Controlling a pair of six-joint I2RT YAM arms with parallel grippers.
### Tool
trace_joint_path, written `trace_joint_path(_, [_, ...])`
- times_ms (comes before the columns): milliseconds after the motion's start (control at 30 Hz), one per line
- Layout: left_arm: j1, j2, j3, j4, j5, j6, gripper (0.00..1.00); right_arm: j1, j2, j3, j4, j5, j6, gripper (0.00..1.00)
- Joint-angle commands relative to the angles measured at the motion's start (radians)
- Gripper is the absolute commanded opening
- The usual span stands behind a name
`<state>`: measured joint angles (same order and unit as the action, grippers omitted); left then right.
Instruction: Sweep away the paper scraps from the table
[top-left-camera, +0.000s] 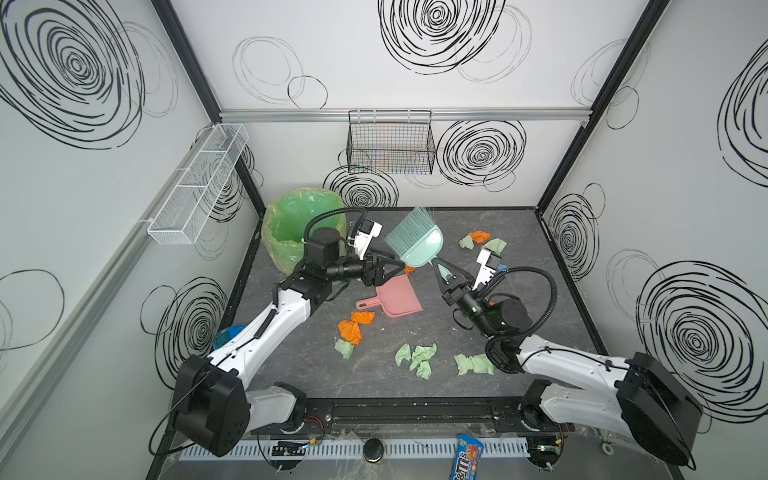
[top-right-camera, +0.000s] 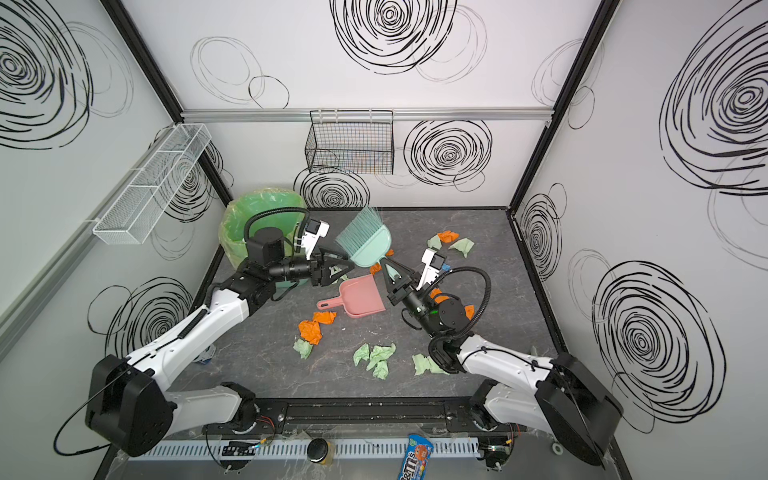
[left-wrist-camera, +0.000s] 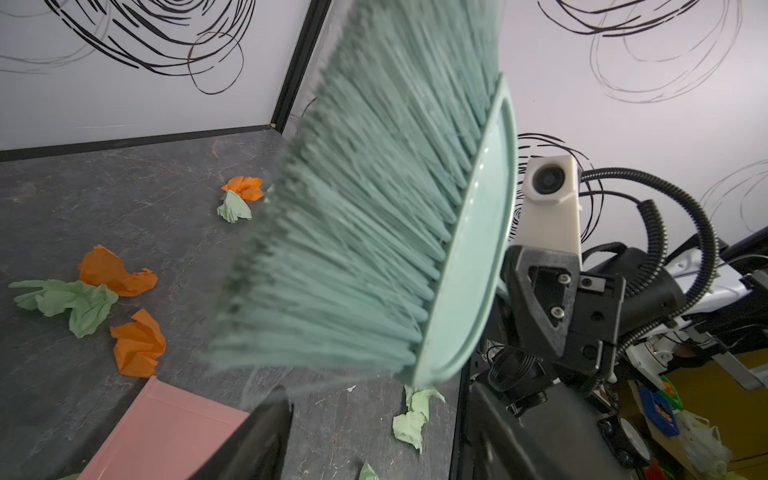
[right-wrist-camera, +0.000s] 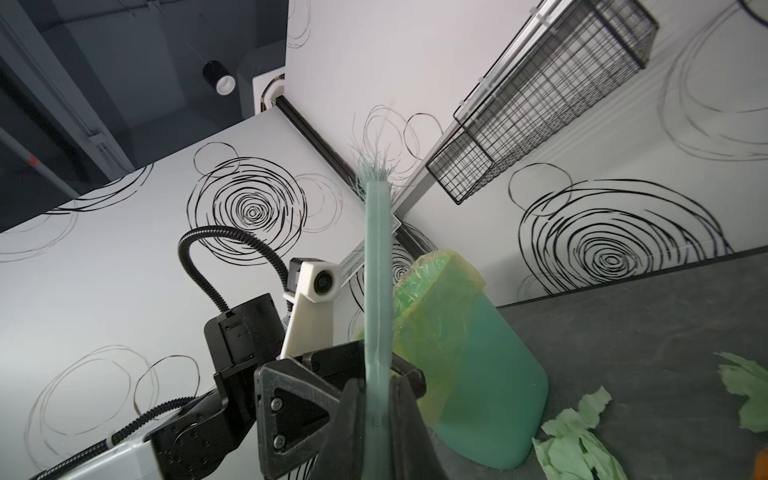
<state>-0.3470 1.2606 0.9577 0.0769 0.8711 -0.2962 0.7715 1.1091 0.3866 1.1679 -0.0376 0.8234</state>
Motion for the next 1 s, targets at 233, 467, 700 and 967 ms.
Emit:
trace_joint_path(233, [0.063, -0.077, 0.099, -0.395, -0.124, 0.545, 0.72, -0.036, -0.257, -0.115, -0.421, 0.253, 0.044, 0.0])
trace_joint_path(467, [0.01, -0.1, -0.005, -0.524, -0.442, 1.008, 0.72, -0.112, -0.397, -0.154, -0.627, 0.291, 0.074, 0.02])
trace_joint_path(700, [0.015, 0.013, -0.096, -0.488, -0.481, 1.152, 0.73, -0.154, -0.423, -0.194, -0.597, 0.249, 0.099, 0.02])
trace_joint_path(967, [0.019, 0.121, -0.12, -0.382, -0.436, 1.167, 0.73, -0.155, -0.396, -0.198, -0.582, 0.232, 0.103, 0.02])
